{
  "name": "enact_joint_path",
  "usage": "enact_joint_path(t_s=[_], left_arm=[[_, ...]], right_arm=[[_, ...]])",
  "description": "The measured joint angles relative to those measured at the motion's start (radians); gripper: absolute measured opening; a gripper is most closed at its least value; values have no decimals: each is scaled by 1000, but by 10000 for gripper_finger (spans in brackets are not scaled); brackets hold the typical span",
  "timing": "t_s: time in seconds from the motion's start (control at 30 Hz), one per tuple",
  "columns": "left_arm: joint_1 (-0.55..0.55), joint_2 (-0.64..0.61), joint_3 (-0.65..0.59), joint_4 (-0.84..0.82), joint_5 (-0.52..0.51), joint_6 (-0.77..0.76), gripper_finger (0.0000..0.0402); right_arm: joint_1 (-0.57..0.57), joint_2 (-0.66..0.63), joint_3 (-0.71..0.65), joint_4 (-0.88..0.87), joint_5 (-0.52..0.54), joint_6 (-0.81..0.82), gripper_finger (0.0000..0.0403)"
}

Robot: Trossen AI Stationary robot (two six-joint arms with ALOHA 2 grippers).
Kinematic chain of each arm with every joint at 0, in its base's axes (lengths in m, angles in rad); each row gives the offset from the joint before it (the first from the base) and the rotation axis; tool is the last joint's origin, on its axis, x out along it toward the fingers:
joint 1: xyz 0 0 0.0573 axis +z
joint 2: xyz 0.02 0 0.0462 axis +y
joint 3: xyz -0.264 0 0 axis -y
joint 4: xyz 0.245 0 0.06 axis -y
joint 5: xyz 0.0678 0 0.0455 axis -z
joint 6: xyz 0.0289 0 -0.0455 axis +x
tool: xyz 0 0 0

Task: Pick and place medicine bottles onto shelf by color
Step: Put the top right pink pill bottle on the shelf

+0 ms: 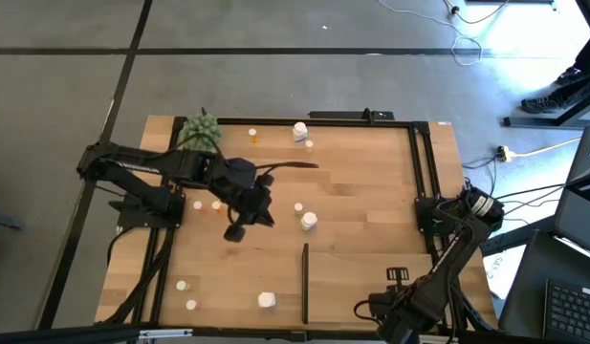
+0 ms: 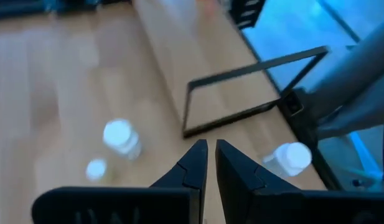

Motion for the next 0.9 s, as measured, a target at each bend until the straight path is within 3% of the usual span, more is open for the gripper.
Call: enact_joint_path(t_s=[0.9], left_arm=[[-15,0,0,6,-5,2,27]], right_arm=[[0,18,-14,18,5,-3,120]])
